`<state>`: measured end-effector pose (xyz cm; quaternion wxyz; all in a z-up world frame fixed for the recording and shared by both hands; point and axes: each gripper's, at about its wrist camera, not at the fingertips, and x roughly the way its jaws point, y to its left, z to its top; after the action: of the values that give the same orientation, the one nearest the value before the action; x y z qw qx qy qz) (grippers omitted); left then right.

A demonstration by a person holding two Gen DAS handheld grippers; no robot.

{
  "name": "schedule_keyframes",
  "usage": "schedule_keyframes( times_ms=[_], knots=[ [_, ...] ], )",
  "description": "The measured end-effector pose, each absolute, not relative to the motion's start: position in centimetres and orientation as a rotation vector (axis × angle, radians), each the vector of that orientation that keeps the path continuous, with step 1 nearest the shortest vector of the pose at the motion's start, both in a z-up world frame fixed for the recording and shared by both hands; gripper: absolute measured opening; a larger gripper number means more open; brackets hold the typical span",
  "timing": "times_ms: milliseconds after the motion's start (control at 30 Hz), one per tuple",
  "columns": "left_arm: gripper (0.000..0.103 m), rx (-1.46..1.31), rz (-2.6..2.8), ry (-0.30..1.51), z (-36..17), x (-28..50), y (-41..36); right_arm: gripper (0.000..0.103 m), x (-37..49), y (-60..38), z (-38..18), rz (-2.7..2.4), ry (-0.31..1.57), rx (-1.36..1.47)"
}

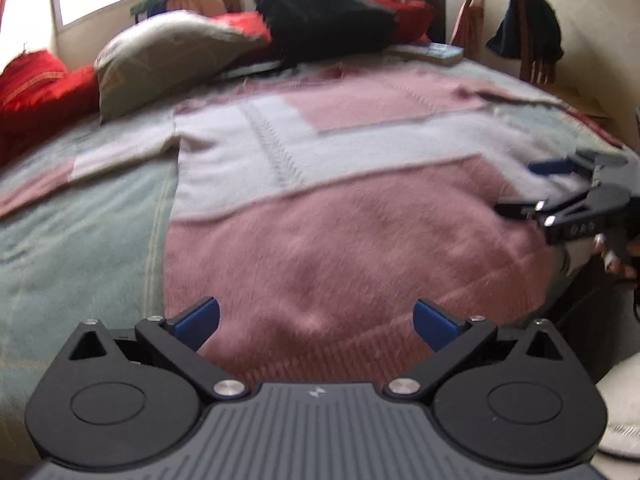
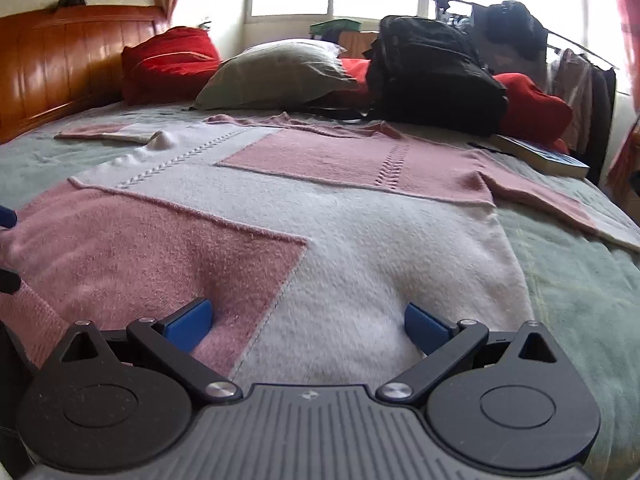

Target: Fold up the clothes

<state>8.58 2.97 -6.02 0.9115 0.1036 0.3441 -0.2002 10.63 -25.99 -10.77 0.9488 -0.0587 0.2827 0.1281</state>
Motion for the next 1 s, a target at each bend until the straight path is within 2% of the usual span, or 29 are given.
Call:
schedule_keyframes(
  times_ms=[67, 233, 433, 567, 867, 1000],
  knots=[
    [0.102, 0.172, -0.447, 0.681, -5.8, 9.0, 2.8, 0.103, 10.4, -25.8, -10.5, 0.242, 0.587, -0.115],
    [0.102, 0.213, -0.493, 0.783, -7.6, 9.9, 1.4, 0.103, 9.7, -25.4, -9.3, 0.233, 0.587, -0.122],
    [0.102, 0.183, -0.470, 0.760, -5.2, 9.8, 2.0, 0.103, 10.5, -23.4, -8.4, 0.318, 0.563, -0.158],
    [0.102, 0.188, -0.402, 0.772, -4.7, 10.3, 2.0, 0.103, 11.2, -22.0, -9.5, 0.339, 0.610, -0.214],
    [0.102, 0.220, -0.414, 0.779, -4.7, 10.8, 1.0, 0.103, 7.4, -25.2, -9.2, 0.364, 0.648, -0.166],
    [0.102, 0.222, -0.464, 0.781, -4.8, 12.1, -0.2, 0.103, 9.0, -26.9, -7.8, 0.287, 0.597, -0.091]
  ],
)
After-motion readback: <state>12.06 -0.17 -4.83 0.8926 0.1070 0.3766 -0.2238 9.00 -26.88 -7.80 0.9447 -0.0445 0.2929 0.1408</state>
